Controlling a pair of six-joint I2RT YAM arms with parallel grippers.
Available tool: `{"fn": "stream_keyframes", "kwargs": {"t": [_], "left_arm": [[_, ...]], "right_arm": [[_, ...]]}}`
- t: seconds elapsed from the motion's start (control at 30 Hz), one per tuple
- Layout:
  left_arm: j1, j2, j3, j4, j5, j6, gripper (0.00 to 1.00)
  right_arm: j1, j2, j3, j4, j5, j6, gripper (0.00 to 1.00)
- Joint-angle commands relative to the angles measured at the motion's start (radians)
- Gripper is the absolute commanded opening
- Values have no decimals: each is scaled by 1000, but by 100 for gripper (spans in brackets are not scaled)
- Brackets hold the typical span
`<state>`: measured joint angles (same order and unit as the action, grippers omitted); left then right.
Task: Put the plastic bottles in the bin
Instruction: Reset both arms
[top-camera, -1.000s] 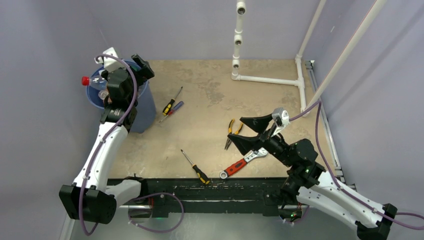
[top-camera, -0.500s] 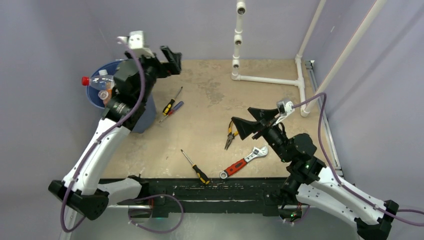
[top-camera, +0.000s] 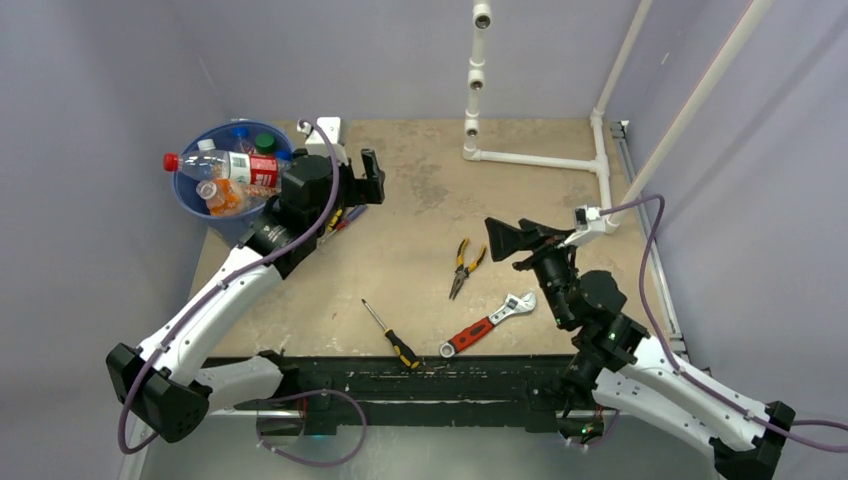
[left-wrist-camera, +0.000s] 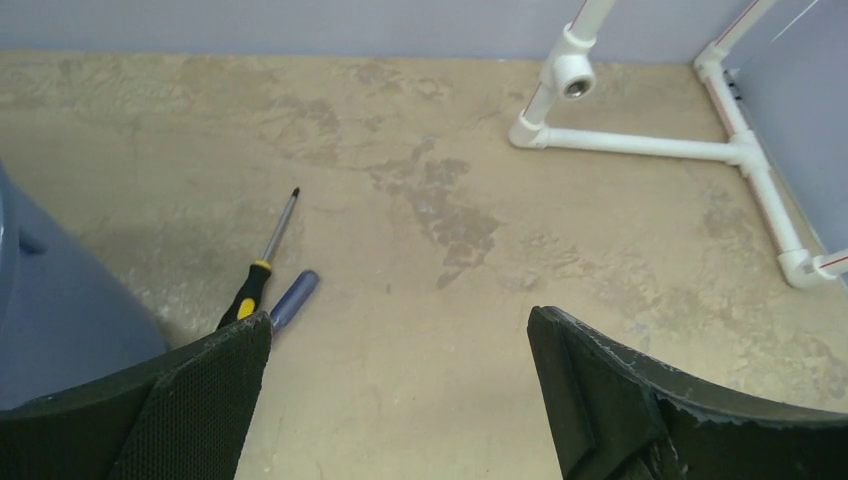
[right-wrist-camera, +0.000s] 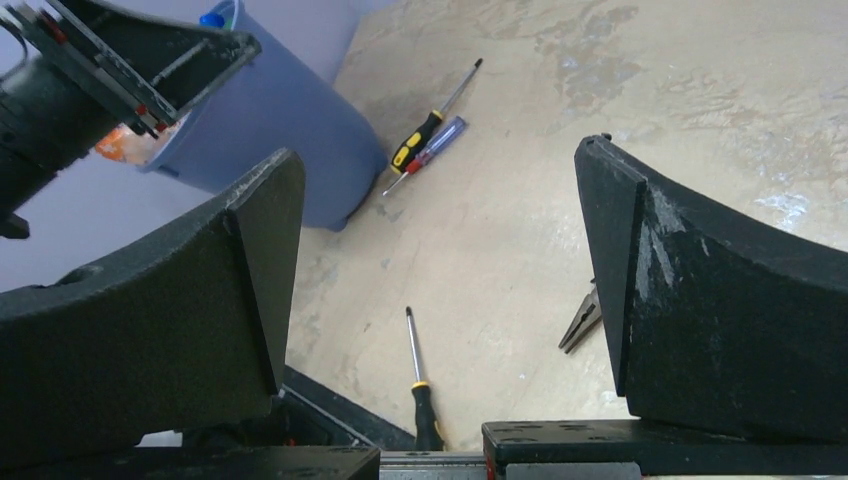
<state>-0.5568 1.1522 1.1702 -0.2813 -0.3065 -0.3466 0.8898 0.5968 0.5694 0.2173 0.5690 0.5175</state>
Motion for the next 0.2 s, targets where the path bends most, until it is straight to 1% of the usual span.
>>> {"fn": "stream_keyframes", "kwargs": {"t": [0.0,0.07,0.17], "left_arm": [[3,-32,-85,6,-70,-77,99],[4,-49,-145,41,-68,-92,99],[5,-57,-172,48,-81,-102,99]], "right_arm": [[1,-45,-85,114,43,68,99],[1,-38,-98,122,42,68,99],[1,-7,-85,96,52,83,99]]}}
